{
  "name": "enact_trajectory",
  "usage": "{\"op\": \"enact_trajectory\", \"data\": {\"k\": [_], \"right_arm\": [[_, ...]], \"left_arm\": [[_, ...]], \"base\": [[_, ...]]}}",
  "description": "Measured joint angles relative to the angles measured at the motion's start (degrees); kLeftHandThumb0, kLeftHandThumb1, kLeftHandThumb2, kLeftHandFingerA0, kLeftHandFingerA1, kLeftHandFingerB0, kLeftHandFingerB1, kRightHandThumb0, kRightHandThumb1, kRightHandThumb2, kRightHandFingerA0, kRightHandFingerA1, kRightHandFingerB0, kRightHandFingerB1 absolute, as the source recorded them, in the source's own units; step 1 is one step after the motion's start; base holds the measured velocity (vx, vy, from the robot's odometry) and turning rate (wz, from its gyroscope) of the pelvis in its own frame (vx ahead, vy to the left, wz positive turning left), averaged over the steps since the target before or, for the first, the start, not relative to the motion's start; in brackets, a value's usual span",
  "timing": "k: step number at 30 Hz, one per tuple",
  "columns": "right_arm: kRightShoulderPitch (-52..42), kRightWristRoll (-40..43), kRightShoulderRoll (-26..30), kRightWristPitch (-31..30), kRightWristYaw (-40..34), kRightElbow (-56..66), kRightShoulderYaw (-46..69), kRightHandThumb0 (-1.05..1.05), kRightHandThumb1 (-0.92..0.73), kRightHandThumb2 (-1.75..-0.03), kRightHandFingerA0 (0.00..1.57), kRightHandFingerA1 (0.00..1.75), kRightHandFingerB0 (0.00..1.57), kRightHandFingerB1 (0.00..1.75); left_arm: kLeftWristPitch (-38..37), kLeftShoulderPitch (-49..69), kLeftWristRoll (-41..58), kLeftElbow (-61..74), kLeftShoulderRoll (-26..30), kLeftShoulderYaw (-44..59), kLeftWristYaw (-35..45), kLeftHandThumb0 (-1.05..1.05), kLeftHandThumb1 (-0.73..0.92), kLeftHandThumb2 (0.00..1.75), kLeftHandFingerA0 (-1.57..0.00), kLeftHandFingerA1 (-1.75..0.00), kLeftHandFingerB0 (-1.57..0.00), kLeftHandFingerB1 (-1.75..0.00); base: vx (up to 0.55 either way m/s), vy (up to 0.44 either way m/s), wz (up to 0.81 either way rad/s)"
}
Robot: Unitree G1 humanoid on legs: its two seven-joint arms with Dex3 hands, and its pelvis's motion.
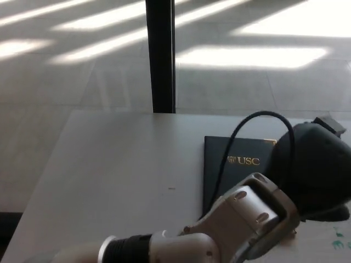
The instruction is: The robot uses its left hand to push the cover of the diary kept in the middle of the desk to close it
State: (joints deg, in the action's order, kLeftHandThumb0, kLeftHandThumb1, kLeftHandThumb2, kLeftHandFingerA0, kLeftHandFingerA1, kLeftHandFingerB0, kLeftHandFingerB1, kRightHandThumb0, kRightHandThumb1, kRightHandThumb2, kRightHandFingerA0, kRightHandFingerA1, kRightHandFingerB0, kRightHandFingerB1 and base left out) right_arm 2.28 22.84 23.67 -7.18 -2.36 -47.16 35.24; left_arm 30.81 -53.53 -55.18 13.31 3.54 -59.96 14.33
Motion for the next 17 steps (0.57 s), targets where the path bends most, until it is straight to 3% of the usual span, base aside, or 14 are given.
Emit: {"op": "enact_trajectory", "data": {"k": [5,7,8,9,10,13,15,17], "right_arm": [[-0.1,0.0,0.0,0.0,-0.1,0.0,0.0,-0.69,-0.88,-0.66,0.75,0.69,0.60,0.46],[-0.1,0.0,0.0,0.0,-0.2,0.0,0.0,-0.68,-0.89,-0.66,0.70,0.63,0.58,0.45],[-0.1,0.0,0.0,0.0,-0.2,0.0,0.0,-0.68,-0.89,-0.66,0.71,0.63,0.57,0.44],[-0.1,0.0,0.0,0.0,-0.2,0.0,0.0,-0.68,-0.89,-0.66,0.71,0.63,0.56,0.44],[-0.1,0.0,0.0,0.0,-0.2,0.0,0.0,-0.67,-0.89,-0.66,0.72,0.63,0.57,0.44],[-0.2,0.0,0.0,0.0,-0.2,0.0,0.0,-0.67,-0.90,-0.66,0.74,0.68,0.59,0.46],[-0.3,0.0,0.0,0.0,-0.2,0.0,0.0,-0.68,-0.89,-0.67,0.73,0.66,0.60,0.45],[-0.3,0.0,0.0,0.0,-0.2,0.0,0.0,-0.69,-0.89,-0.66,0.70,0.64,0.58,0.45]], "left_arm": [[-0.5,5.4,0.5,2.5,5.3,9.0,-0.7,-0.58,0.73,0.63,-0.54,-0.58,-0.51,-0.49],[-0.7,8.0,0.9,2.9,7.1,12.1,-0.9,-0.50,0.72,0.61,-0.57,-0.51,-0.55,-0.47],[-0.9,9.6,1.3,2.9,8.2,14.1,-1.1,-0.53,0.59,0.95,-0.57,-0.65,-0.47,-0.58],[-1.2,11.0,1.5,2.9,9.1,15.8,-1.3,-0.52,0.58,0.94,-0.59,-0.66,-0.48,-0.59],[-1.5,12.5,1.8,2.8,10.3,17.6,-1.6,-0.54,0.75,0.62,-0.57,-0.53,-0.54,-0.48],[-2.2,17.2,2.7,2.1,13.5,23.1,-2.2,-0.58,0.78,0.63,-0.51,-0.58,-0.50,-0.48],[-2.7,20.1,3.2,1.6,15.3,26.4,-2.5,-0.70,0.84,0.65,-0.42,-0.77,-0.47,-0.55],[-3.2,23.2,3.9,0.9,17.3,30.0,-2.9,-0.63,0.80,0.64,-0.44,-0.72,-0.52,-0.51]], "base": [[0.00,0.000,0.00],[0.00,0.000,0.00],[0.00,0.000,0.00],[0.00,0.000,0.00],[0.00,0.000,0.00],[0.00,0.000,0.00],[0.00,0.000,0.00],[0.00,0.000,0.00]]}}
